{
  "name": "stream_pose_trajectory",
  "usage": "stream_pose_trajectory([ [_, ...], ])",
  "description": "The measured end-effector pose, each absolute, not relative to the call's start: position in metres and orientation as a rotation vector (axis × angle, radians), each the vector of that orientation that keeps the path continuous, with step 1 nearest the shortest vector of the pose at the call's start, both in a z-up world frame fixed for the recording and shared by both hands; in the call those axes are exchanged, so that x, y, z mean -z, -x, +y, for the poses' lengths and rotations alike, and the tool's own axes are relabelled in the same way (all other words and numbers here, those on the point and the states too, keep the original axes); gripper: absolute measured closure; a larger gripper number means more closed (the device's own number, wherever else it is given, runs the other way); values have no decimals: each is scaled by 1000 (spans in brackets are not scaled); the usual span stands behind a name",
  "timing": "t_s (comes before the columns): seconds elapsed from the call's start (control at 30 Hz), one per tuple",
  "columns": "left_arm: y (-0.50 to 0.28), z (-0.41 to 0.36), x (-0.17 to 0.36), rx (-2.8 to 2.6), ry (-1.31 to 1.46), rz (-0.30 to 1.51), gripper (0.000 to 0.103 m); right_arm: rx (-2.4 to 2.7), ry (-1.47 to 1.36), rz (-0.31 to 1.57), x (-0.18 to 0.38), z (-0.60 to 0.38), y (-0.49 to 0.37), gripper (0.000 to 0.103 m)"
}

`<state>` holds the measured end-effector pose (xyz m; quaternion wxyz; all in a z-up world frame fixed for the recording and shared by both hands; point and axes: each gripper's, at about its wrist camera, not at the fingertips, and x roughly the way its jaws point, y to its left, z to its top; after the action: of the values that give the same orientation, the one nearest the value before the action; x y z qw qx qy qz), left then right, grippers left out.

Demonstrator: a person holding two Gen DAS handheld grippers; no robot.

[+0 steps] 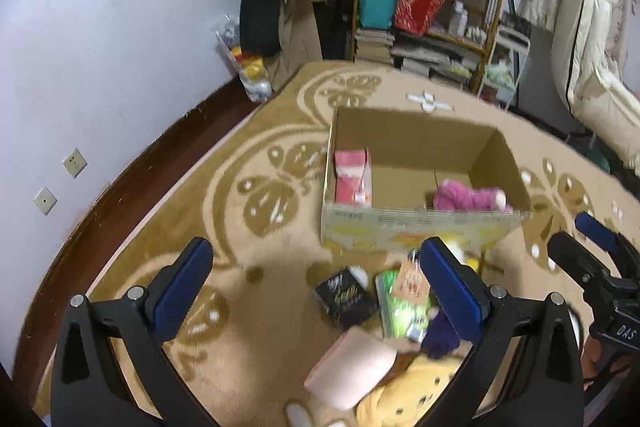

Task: Organize soft objects
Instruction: 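Move both tools back down toward the remaining pile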

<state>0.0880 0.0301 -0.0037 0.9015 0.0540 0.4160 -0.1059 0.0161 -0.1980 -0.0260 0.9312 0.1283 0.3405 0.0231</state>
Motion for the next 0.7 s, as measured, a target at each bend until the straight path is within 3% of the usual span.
stream_pose_trajectory([
  [0.7, -72, 27, 46, 242, -212, 1091, 1, -200, -130, 989, 78, -130, 1, 2],
])
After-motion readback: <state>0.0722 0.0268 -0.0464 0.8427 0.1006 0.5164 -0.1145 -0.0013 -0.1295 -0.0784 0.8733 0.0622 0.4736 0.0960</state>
